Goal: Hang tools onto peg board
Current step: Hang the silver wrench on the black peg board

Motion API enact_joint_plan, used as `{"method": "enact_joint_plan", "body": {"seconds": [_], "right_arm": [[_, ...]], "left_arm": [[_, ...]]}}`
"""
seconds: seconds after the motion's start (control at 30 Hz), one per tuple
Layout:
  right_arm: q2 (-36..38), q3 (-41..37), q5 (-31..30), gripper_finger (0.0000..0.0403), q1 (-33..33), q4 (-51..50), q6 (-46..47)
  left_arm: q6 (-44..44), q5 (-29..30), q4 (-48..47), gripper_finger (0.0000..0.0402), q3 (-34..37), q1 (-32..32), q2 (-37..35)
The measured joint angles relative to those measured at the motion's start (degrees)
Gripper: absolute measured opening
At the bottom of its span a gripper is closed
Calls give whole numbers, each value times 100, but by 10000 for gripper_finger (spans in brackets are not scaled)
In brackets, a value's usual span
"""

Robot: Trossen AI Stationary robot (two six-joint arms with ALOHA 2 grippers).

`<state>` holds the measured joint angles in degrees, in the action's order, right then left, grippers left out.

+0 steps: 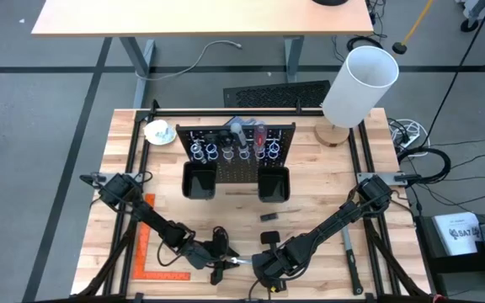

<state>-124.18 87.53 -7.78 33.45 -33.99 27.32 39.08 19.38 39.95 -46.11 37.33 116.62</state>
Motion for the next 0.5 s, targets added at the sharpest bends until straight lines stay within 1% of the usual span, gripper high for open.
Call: {"method": "enact_joint_plan", "body": {"seconds": [0.1,0.27,0.5], "right_arm": [[0,0,-2,0,0,3,-4],[0,0,-9,0,0,17,-31],[0,0,-12,0,0,38,-51]], "left_arm": [[8,-106,-115,171,-8,-18,-37],[127,-369,-775,171,-22,-22,-172],[145,-539,-912,171,-15,-32,-170]]}}
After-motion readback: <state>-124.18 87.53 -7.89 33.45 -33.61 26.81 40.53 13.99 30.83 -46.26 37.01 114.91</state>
